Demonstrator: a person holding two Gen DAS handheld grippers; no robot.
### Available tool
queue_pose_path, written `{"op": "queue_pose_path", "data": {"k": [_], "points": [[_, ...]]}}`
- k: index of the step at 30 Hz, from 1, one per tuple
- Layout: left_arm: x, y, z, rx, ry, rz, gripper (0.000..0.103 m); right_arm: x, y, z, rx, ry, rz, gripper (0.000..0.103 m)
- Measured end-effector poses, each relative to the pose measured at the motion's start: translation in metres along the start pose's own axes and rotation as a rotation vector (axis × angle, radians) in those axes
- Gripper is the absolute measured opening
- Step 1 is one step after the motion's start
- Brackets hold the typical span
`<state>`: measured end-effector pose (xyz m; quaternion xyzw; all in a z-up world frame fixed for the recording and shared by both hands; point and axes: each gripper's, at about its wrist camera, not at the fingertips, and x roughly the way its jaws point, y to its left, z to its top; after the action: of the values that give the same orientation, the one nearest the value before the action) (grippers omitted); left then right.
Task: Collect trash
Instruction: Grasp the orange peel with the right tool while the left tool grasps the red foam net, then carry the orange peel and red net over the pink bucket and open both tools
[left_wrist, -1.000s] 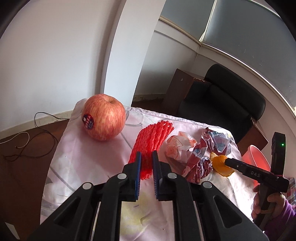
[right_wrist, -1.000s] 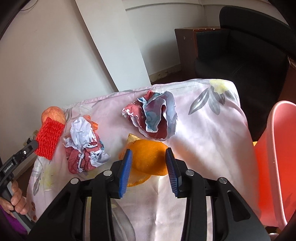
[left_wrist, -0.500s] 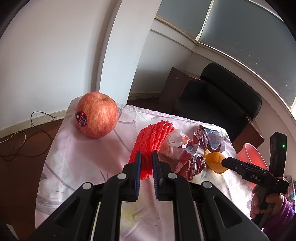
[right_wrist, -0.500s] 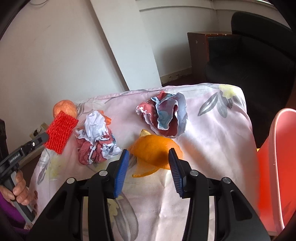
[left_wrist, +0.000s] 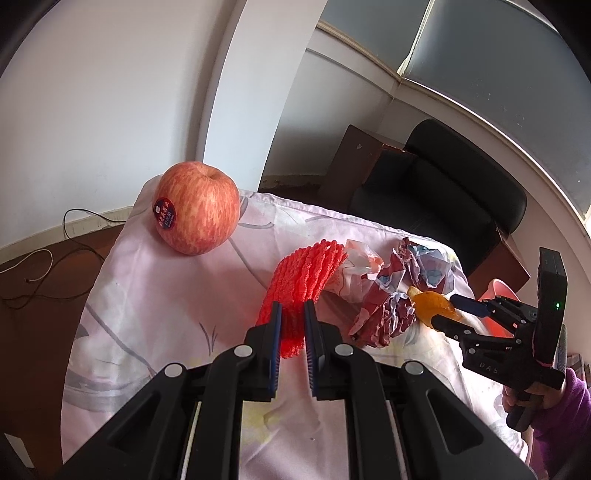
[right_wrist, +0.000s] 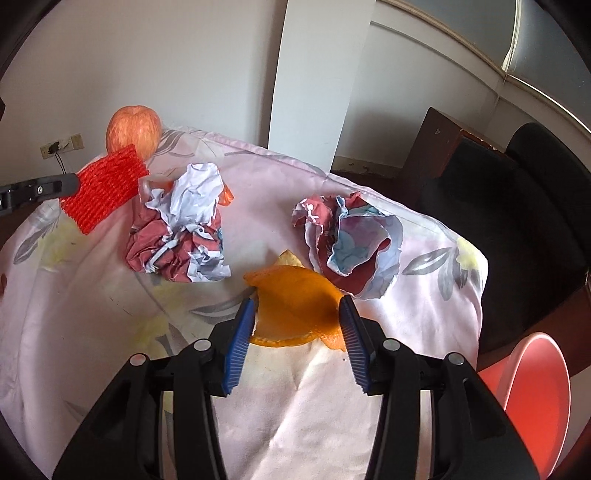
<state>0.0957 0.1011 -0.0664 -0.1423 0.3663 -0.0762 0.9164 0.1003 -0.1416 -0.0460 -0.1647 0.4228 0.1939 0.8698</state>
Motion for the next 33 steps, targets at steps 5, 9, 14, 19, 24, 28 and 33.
{"op": "queue_pose_path", "data": {"k": [5,9,14,19,24,28,33], "points": [[-0.002,0.002,-0.001,-0.005,-0.005,0.001,0.011,0.004,-0.018,0.003,0.112,0.005,0.048,0.042],[-0.006,0.005,0.0,-0.012,-0.013,0.002,0.011,0.004,-0.026,0.003,0.167,0.001,0.061,0.038],[-0.013,0.005,0.0,-0.017,-0.026,0.0,0.011,-0.004,-0.038,-0.004,0.267,-0.011,0.087,0.033],[-0.023,0.0,0.001,-0.01,-0.043,-0.013,0.011,-0.022,-0.055,-0.016,0.403,-0.059,0.147,0.008],[-0.033,-0.011,0.001,0.011,-0.06,-0.031,0.011,-0.043,-0.057,-0.024,0.433,-0.104,0.142,0.007],[-0.04,-0.025,0.002,0.028,-0.069,-0.054,0.011,-0.06,-0.061,-0.031,0.457,-0.137,0.146,0.006],[-0.046,-0.048,0.003,0.064,-0.08,-0.091,0.011,-0.079,-0.069,-0.041,0.504,-0.177,0.14,0.006]]}}
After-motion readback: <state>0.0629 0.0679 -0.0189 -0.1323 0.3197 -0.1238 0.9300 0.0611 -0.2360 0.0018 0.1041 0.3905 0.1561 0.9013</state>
